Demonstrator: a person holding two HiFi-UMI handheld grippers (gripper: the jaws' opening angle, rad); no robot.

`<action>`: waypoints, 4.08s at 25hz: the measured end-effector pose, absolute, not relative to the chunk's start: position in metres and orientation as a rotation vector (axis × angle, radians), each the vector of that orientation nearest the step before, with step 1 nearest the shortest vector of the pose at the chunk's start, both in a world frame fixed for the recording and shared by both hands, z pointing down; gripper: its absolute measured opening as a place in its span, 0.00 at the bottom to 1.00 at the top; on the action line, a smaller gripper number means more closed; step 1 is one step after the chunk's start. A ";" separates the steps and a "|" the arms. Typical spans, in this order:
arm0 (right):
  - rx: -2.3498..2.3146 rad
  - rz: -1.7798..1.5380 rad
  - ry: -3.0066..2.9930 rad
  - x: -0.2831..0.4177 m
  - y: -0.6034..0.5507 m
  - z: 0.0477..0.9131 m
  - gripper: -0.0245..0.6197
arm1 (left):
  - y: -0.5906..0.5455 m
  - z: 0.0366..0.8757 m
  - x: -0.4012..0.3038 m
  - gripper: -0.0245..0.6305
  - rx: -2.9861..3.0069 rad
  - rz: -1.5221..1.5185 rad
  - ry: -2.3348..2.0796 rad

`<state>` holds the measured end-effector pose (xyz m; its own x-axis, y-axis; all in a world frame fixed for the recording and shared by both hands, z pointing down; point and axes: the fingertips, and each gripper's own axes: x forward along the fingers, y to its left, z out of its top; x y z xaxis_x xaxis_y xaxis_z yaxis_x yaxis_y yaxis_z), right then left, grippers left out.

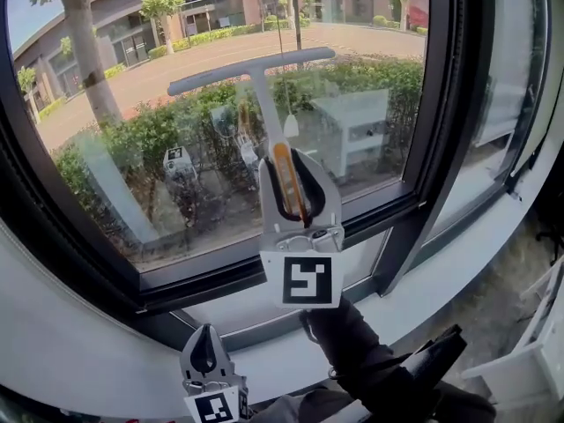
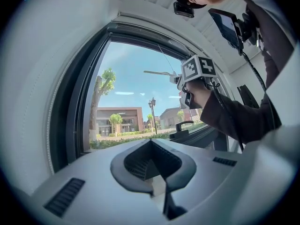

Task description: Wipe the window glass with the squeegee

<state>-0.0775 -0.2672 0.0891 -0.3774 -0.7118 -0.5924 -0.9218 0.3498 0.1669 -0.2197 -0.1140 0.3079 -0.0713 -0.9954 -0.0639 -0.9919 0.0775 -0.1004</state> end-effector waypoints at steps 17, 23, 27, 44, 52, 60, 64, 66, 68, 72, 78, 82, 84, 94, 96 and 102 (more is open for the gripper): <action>-1.368 0.645 2.173 -0.074 -0.276 0.050 0.24 | -0.121 0.315 -0.225 0.04 -2.068 -0.009 2.218; -1.349 0.647 2.178 -0.076 -0.274 0.051 0.24 | -0.118 0.300 -0.223 0.04 -2.049 -0.074 2.256; -1.346 0.639 2.186 -0.074 -0.272 0.056 0.24 | -0.112 0.327 -0.223 0.04 -2.072 -0.023 2.230; -1.394 0.645 2.254 -0.072 -0.276 0.094 0.24 | -0.130 0.323 -0.207 0.04 -2.140 -0.278 2.065; -1.396 0.614 2.304 -0.084 -0.266 0.120 0.24 | -0.121 0.360 -0.207 0.04 -2.225 -0.430 2.158; -1.405 0.594 2.347 -0.087 -0.271 0.136 0.24 | -0.125 0.392 -0.213 0.04 -2.362 -0.492 2.303; -1.407 0.591 2.365 -0.087 -0.272 0.142 0.24 | -0.125 0.405 -0.216 0.04 -2.375 -0.527 2.349; -1.408 0.586 2.374 -0.087 -0.272 0.146 0.24 | -0.125 0.412 -0.215 0.04 -2.388 -0.548 2.356; -1.410 0.581 2.381 -0.086 -0.272 0.149 0.24 | -0.125 0.417 -0.213 0.04 -2.407 -0.556 2.361; -1.413 0.578 2.396 -0.086 -0.270 0.155 0.24 | -0.124 0.420 -0.212 0.04 -2.424 -0.549 2.372; -1.423 0.559 2.417 -0.084 -0.266 0.168 0.24 | -0.121 0.418 -0.211 0.04 -2.426 -0.545 2.364; -1.425 0.546 2.436 -0.083 -0.264 0.179 0.24 | -0.120 0.417 -0.208 0.04 -2.423 -0.547 2.361; -1.426 0.541 2.445 -0.083 -0.262 0.183 0.24 | -0.119 0.416 -0.208 0.04 -2.426 -0.542 2.363; -1.433 0.506 2.485 -0.083 -0.260 0.207 0.24 | -0.119 0.416 -0.204 0.04 -2.446 -0.539 2.357; -1.433 0.499 2.489 -0.081 -0.258 0.210 0.24 | -0.119 0.416 -0.202 0.04 -2.449 -0.541 2.354; -1.434 0.481 2.505 -0.081 -0.257 0.221 0.24 | -0.118 0.418 -0.201 0.04 -2.454 -0.549 2.351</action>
<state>-0.0813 -0.2568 0.2205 -0.5019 -0.7944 -0.3419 -0.8646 0.4717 0.1733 -0.2009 -0.1182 0.4177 0.0385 -0.9043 0.4251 -0.9991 -0.0432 -0.0014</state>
